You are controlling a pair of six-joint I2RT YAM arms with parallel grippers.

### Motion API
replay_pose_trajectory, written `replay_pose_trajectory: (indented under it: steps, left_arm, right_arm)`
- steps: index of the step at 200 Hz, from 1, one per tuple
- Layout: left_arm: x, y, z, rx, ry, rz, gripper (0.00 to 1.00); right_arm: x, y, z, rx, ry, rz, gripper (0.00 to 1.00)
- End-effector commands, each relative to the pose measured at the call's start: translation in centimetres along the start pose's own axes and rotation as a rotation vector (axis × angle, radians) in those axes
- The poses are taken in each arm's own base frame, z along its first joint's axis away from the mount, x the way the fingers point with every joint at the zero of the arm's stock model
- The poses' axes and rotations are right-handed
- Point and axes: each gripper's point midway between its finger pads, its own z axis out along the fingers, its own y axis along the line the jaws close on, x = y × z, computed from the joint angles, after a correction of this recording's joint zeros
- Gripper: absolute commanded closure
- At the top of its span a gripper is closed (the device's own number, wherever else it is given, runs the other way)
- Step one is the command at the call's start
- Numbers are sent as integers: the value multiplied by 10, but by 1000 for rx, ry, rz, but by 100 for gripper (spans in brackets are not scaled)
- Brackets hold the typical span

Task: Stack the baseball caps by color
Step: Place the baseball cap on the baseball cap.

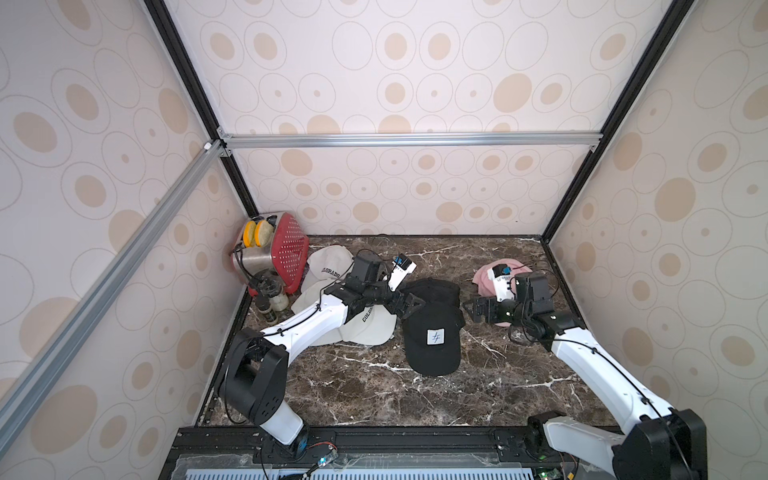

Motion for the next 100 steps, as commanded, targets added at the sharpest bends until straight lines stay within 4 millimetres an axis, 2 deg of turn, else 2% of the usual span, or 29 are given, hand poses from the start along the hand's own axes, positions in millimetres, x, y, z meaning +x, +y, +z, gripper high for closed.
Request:
replay_pose_trajectory:
  steps: [1, 25, 37, 48, 56, 66, 83, 100]
  left_arm:
    - [28, -1, 4, 7, 179, -7, 9]
    - [26, -18, 10, 96, 212, 51, 11]
    - [18, -15, 14, 78, 209, 98, 9]
    - [7, -3, 20, 27, 194, 113, 4]
    - [-3, 12, 26, -44, 181, 91, 1]
    - [-15, 33, 31, -108, 181, 5, 1]
    - [-39, 53, 40, -85, 133, -175, 1]
    - [-52, 82, 46, -191, 66, -232, 1]
  right_arm:
    - [22, 4, -5, -34, 20, 23, 0]
    - [54, 11, -5, -87, 76, 94, 1]
    - [69, 14, -4, -108, 101, 124, 1]
    - [83, 18, -4, -129, 125, 139, 3]
    - [94, 21, -4, -140, 148, 150, 4]
    - [106, 24, -3, -148, 176, 162, 5]
    - [126, 35, -2, -177, 231, 162, 6]
    - [145, 41, 1, -166, 297, 116, 14]
